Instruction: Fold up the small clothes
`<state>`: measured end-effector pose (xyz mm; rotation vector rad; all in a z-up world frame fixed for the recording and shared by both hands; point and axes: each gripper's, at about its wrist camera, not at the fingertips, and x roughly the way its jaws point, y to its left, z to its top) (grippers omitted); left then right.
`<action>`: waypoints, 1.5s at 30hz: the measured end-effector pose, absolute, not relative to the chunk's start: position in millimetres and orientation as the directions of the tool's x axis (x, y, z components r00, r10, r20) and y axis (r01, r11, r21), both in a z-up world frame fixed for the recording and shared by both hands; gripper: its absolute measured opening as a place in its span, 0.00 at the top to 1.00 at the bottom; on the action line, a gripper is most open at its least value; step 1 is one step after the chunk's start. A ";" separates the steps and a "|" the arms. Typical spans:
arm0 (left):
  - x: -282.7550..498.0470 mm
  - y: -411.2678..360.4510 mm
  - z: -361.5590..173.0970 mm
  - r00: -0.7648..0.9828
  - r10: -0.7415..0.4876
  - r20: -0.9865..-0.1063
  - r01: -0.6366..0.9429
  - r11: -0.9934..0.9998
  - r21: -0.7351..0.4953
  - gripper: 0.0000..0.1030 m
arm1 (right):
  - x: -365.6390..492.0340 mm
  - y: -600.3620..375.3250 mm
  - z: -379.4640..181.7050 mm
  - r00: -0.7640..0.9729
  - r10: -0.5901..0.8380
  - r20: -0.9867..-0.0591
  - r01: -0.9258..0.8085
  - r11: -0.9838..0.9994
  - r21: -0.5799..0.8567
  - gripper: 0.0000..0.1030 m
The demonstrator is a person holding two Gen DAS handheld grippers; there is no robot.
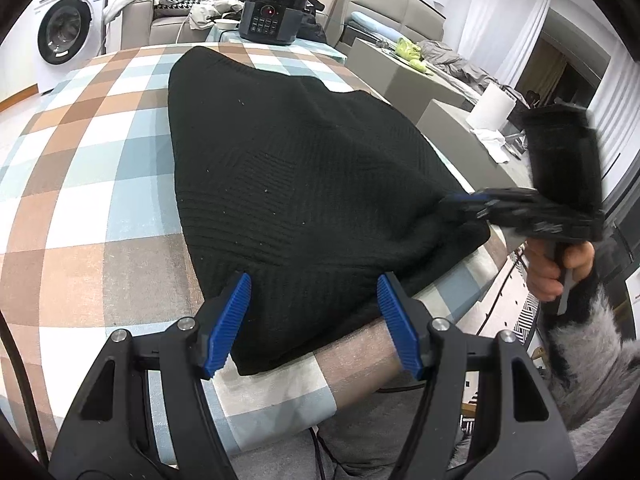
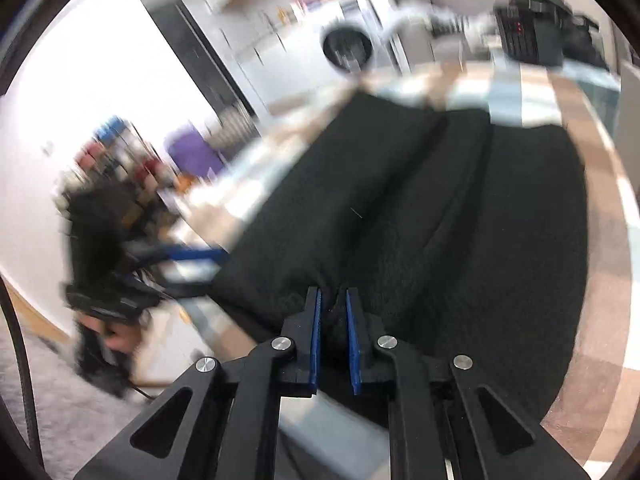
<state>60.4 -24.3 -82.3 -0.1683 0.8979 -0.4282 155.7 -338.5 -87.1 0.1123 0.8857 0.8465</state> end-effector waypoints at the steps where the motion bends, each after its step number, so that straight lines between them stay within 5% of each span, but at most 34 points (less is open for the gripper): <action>1: 59.9 -23.9 -80.5 0.548 -0.434 -0.715 0.293 0.901 -0.321 0.39 | 151.2 -344.1 -81.9 0.350 0.720 -0.599 -0.599 0.664 0.448 0.89; 3: 59.5 -24.4 -77.4 0.548 -0.449 -0.705 0.305 0.893 -0.332 0.39 | 144.7 -349.8 -84.0 0.346 0.746 -0.569 -0.578 0.647 0.497 0.89; 8: 60.9 -34.0 -77.7 0.529 -0.476 -0.703 0.344 0.877 -0.335 0.39 | 147.0 -347.0 -127.6 0.282 0.607 -0.743 -0.467 0.763 0.447 0.89; 13: 68.0 -34.5 -85.5 0.515 -0.493 -0.701 0.322 0.869 -0.375 0.39 | 153.3 -346.3 -116.3 0.302 0.657 -0.690 -0.446 0.738 0.507 0.60; 17: 80.2 -33.5 -89.0 0.552 -0.485 -0.678 0.277 0.874 -0.400 0.39 | 177.7 -347.2 -111.8 0.365 0.679 -0.637 -0.382 0.733 0.563 0.60; 25: 69.6 -58.7 -104.4 0.519 -0.405 -0.753 0.381 0.898 -0.220 0.39 | 243.9 -323.5 -122.5 0.390 0.607 -0.693 -0.249 0.794 0.555 0.60; 29: 66.3 -48.7 -102.3 0.505 -0.442 -0.742 0.376 0.886 -0.272 0.39 | 285.8 -311.5 -137.8 0.374 0.613 -0.696 -0.153 0.781 0.606 0.61; 30: 66.4 -45.2 -101.2 0.504 -0.449 -0.737 0.369 0.884 -0.286 0.39 | 292.5 -310.4 -137.8 0.381 0.610 -0.695 -0.145 0.782 0.606 0.61; 34: 68.6 -26.4 -95.1 0.521 -0.457 -0.721 0.330 0.887 -0.324 0.39 | 297.9 -298.4 -131.2 0.434 0.551 -0.713 -0.189 0.829 0.526 0.93; 38: 71.5 -7.0 -86.3 0.548 -0.465 -0.695 0.290 0.886 -0.363 0.39 | 289.1 -294.2 -97.5 0.542 0.501 -0.675 -0.264 0.864 0.429 0.97; 41: 73.4 5.6 -78.9 0.563 -0.500 -0.658 0.284 0.865 -0.414 0.39 | 279.9 -303.7 -78.1 0.640 0.335 -0.691 -0.194 0.941 0.277 1.00; 45: 79.1 13.6 -78.6 0.562 -0.519 -0.644 0.274 0.852 -0.447 0.38 | 295.9 -313.4 -99.1 0.546 0.402 -0.736 -0.180 0.913 0.365 1.00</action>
